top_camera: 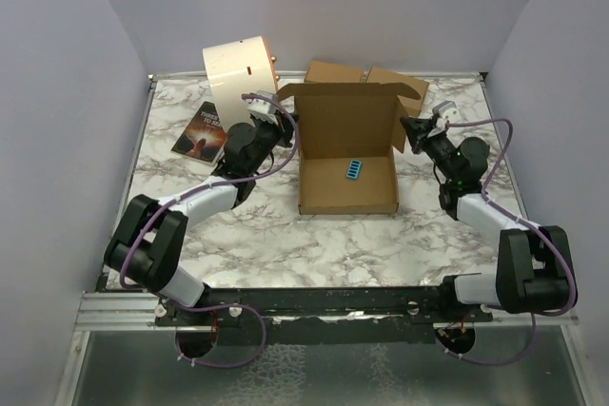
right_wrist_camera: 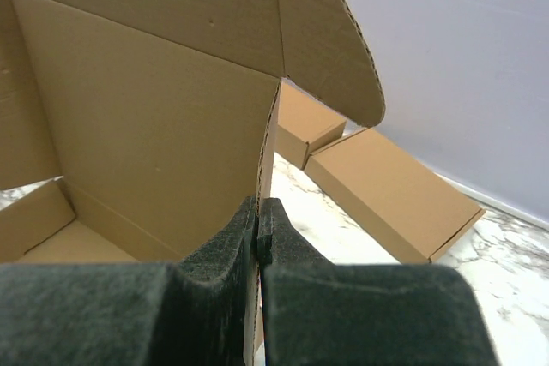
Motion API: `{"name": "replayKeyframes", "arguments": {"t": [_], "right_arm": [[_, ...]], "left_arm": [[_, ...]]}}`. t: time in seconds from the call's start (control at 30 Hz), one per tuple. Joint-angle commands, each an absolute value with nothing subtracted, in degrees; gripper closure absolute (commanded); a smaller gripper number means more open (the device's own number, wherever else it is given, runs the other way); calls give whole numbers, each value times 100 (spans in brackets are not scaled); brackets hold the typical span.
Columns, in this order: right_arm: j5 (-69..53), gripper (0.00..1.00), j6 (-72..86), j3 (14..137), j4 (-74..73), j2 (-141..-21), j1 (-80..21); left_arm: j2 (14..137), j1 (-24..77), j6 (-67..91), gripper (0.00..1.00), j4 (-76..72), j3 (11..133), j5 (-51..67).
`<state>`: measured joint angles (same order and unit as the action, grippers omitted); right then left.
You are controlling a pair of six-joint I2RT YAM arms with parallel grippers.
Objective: Fold the paper box
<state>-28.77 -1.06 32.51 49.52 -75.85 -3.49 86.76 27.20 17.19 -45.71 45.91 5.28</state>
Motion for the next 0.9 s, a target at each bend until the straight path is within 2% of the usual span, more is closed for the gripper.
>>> {"name": "replayKeyframes", "arguments": {"t": [0.0,0.27,0.5,0.6,0.87], "right_arm": [[-2241,99,-500,3040,5541,-7489,-723],[-1171,99,-548,2841,5732,-7404,-1120],[-1063,99,-475,2556,5836,-7167,-1264],[-524,99,-316,2675,5392,-7130,-1412],[-286,99,-59,2534,5152,-6910,-1484]], "left_arm": [[8467,3001,1674,100,-4863,4472,216],[8530,3398,1557,100,-5016,4320,-465],[8508,3693,1462,100,-5134,4151,-923],[8468,3779,1430,100,-5157,4082,-1045],[8460,4019,1412,100,-5230,3928,-1284]]}}
